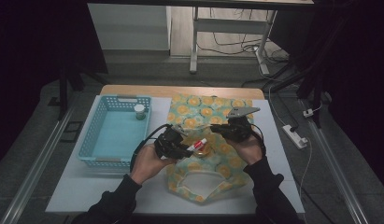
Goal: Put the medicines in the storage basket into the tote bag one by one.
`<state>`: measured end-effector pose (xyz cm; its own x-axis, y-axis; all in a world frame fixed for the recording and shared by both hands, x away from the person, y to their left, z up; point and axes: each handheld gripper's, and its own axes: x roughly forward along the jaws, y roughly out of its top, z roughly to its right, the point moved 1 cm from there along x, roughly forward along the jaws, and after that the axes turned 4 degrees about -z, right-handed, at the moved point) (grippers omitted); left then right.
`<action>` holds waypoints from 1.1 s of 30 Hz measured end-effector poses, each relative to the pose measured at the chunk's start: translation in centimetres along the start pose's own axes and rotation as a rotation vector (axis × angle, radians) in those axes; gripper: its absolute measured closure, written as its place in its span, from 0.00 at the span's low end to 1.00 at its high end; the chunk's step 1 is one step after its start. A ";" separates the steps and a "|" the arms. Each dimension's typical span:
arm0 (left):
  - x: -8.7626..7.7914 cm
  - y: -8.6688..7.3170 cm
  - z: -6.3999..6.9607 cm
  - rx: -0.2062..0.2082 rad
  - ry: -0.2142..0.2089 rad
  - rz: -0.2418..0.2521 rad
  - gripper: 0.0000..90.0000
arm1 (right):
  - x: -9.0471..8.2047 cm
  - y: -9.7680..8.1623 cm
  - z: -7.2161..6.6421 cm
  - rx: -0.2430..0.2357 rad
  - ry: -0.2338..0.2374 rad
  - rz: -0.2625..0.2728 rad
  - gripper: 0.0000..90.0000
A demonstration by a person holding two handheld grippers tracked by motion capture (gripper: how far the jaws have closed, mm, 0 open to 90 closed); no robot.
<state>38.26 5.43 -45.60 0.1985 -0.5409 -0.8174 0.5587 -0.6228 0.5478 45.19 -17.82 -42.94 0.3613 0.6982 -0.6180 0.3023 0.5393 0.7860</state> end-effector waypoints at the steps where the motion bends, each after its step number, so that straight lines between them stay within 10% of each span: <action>1: 0.1 0.0 0.0 0.000 -0.002 -0.003 0.80 | 0.0 0.0 0.0 0.000 0.000 0.000 1.00; 33: 3.8 1.9 -0.8 -0.025 0.016 -0.014 0.80 | 0.1 0.2 -0.5 -0.009 -0.003 0.009 1.00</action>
<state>40.68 2.63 -47.80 0.2036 -0.5227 -0.8278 0.5811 -0.6160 0.5319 44.86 -17.38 -42.82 0.3665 0.7021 -0.6105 0.2912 0.5367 0.7920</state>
